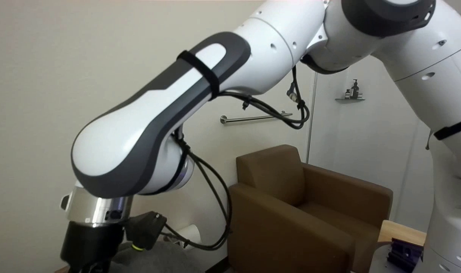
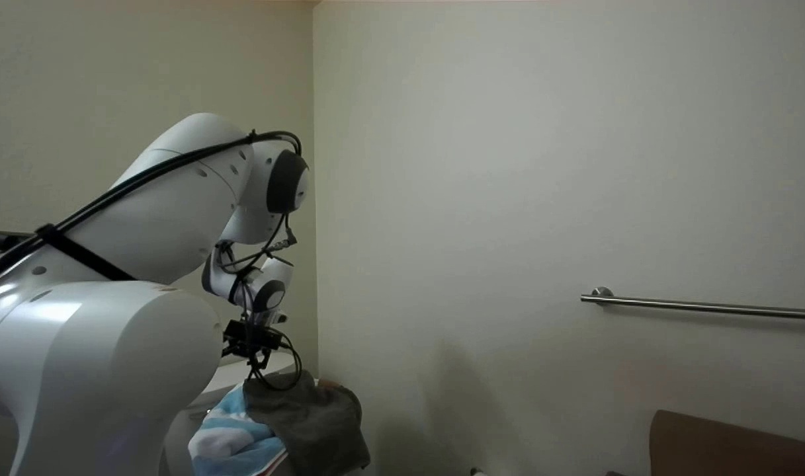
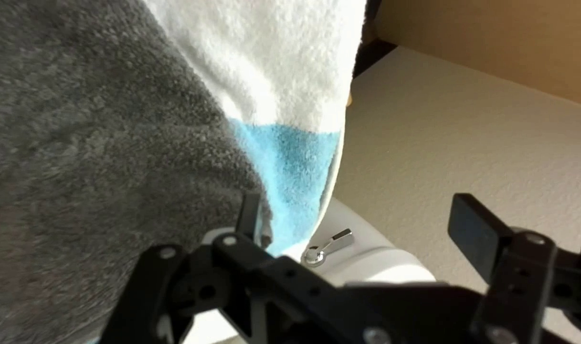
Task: Put the gray towel on the armrest of the chair
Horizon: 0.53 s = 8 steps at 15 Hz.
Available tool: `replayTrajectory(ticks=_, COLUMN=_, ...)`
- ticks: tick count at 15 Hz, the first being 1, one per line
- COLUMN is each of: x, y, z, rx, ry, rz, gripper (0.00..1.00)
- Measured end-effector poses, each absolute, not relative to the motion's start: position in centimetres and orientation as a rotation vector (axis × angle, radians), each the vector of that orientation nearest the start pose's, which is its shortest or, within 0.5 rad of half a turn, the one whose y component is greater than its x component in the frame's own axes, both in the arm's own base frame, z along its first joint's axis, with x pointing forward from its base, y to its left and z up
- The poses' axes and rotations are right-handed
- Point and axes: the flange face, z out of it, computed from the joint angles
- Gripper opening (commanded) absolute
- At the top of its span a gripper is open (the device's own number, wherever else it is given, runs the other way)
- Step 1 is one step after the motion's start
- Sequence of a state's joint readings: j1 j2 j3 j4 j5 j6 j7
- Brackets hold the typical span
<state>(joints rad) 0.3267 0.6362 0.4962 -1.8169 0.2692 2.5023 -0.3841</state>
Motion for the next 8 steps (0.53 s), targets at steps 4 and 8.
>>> replayTrajectory(ticks=4, x=46.9, y=49.1, z=18.5, rx=-2.457, ry=-1.332, rz=0.020, gripper=1.00)
replayTrajectory(ticks=8, x=46.2, y=52.4, z=17.8, rx=-2.583, ry=-1.525, rz=-0.110, gripper=1.00)
